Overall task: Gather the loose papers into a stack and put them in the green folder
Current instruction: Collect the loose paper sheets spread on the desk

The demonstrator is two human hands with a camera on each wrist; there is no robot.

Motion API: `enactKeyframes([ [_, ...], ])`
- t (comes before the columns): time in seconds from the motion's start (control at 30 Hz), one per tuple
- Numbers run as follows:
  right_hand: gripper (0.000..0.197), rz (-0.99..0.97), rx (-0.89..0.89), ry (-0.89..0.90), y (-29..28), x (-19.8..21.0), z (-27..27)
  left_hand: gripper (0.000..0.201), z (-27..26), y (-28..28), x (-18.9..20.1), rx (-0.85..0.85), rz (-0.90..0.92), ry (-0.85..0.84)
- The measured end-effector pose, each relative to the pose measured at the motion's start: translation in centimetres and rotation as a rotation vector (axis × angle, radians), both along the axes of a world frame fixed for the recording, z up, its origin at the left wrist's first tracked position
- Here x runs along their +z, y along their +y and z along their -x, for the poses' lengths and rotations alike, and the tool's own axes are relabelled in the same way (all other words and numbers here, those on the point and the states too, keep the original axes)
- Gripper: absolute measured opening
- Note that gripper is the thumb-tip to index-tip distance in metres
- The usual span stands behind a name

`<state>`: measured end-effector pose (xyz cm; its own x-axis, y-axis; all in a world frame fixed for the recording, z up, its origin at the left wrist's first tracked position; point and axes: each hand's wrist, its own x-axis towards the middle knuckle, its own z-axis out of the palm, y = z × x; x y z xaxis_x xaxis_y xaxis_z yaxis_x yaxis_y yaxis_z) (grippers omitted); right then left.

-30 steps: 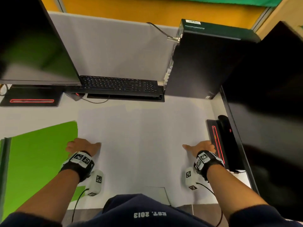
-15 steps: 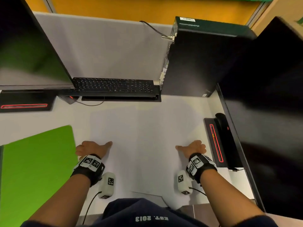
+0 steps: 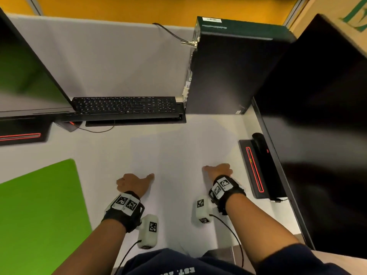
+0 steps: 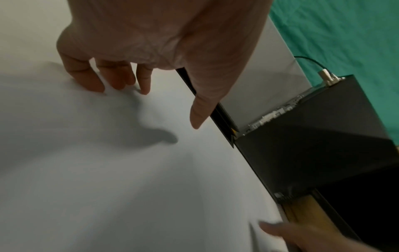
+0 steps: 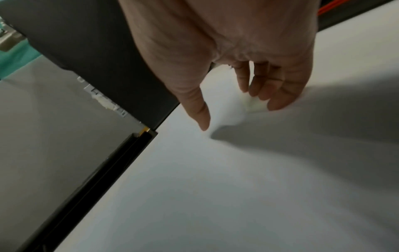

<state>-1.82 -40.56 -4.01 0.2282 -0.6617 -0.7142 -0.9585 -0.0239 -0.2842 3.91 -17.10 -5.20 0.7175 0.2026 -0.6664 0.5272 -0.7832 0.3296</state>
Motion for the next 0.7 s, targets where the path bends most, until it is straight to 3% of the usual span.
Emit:
enactKeyframes([
  [0.1, 0.100, -0.019, 0.054, 0.009, 1.9, -0.4, -0.6, 0.102, 1.4, -1.9, 0.3, -0.055, 0.094, 0.015],
  [0.17, 0.099, -0.034, 0.033, -0.001, 1.9, -0.2, -0.6, 0.100, 1.8, -1.9, 0.3, 0.000, 0.110, -0.011],
  [0.27, 0.098, -0.022, -0.010, 0.019, 0.9, 0.5, -0.4, 0.101, 2.1, -1.1, 0.4, 0.105, 0.050, -0.014],
  [0.37, 0.095, 0.094, 0.100, 0.122, 1.6, 0.4, 0.6, 0.103, 2.8, -1.7, 0.9, 0.040, 0.011, 0.046],
  [0.47, 0.080, 0.144, 0.160, 0.113, 3.0, -0.4, 1.5, 0.102, 3.4, -2.6, 1.4, -0.003, 0.041, 0.068],
  [0.6, 0.087, 0.130, 0.138, 0.085, 2.7, 0.0, 2.2, 0.098, 2.8, -0.6, 1.5, 0.149, 0.007, -0.041],
  [0.7, 0.086, 0.138, 0.173, 0.093, 3.6, 0.1, 3.1, 0.098, 2.7, 0.2, 1.4, 0.137, -0.018, -0.041],
])
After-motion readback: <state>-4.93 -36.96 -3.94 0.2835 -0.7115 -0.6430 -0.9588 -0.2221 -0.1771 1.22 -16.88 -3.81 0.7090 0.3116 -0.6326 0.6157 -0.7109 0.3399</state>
